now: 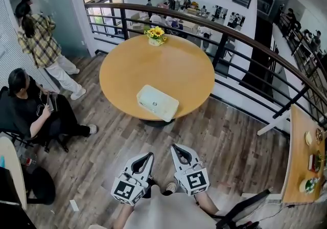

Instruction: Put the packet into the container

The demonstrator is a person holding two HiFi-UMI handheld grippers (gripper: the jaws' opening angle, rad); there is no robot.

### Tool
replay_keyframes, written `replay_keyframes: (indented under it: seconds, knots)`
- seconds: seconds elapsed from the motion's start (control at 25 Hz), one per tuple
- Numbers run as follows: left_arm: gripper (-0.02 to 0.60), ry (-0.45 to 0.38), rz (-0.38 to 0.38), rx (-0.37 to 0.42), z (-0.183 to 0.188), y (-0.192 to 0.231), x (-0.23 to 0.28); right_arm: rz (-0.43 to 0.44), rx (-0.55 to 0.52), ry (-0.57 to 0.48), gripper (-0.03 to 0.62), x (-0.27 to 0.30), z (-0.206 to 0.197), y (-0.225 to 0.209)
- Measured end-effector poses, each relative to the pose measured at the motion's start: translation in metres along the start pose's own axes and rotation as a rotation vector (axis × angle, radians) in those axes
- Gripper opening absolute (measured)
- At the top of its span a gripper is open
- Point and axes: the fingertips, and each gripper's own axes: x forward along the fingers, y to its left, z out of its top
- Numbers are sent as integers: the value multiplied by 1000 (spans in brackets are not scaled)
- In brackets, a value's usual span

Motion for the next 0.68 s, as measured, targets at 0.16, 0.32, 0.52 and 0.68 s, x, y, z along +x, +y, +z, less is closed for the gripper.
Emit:
replay_keyframes:
  seconds: [0.16,0.32,0.52,0.68]
  knots:
    - [5,0,8,6,-1,-10,-2,-7,6,-5,5,-8,0,-4]
    - [5,-1,10,13,-2,-16,0,-14,-2,-23,5,-14,-1,-6]
    - [5,-13,7,23,1,-22,3,-15,-12,-34,5,-19,0,-9]
    - [5,-15,3,27,2,-26,5,-20,-18,-25,5,-24,-1,-11]
